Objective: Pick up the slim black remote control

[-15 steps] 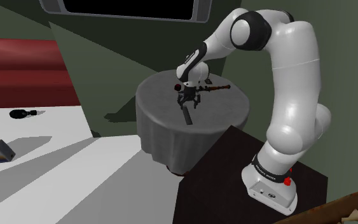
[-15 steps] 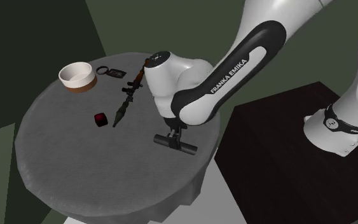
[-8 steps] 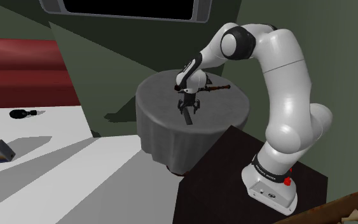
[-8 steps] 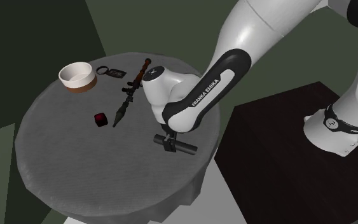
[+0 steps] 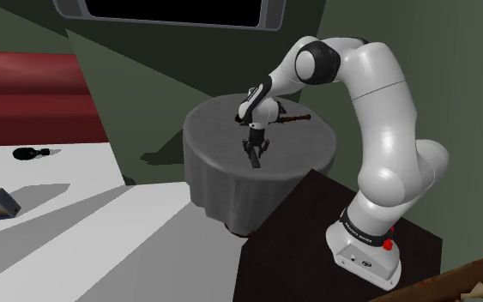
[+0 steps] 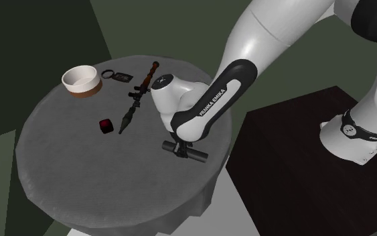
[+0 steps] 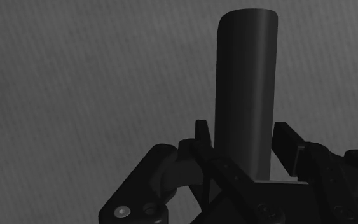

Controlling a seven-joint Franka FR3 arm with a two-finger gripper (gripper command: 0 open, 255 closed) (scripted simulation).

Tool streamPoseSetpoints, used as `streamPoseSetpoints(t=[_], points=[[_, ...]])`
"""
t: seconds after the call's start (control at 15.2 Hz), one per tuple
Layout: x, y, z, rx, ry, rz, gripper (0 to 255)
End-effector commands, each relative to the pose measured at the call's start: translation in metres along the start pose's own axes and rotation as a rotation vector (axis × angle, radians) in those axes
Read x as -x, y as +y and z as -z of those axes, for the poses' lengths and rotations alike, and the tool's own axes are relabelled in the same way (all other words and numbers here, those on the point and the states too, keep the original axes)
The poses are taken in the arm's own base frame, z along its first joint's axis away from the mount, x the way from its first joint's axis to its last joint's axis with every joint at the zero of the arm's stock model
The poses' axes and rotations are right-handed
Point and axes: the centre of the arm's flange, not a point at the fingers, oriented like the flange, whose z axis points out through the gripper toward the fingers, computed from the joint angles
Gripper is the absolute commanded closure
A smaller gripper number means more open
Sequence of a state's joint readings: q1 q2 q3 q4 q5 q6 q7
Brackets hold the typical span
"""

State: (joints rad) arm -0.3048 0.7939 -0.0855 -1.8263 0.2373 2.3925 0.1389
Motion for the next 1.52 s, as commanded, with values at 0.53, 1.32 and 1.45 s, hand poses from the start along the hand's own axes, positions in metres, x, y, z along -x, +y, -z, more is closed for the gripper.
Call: streamPoseSetpoints(t=[0.53, 1.32, 1.45], points=[[0.004, -0.007, 0.006, -0.003, 0.005, 0.009, 255], [0.019, -0.009, 0.067, -0.003, 0.005, 0.009, 255], [0.02, -0.009, 0.073, -0.003, 0.005, 0.009, 255]])
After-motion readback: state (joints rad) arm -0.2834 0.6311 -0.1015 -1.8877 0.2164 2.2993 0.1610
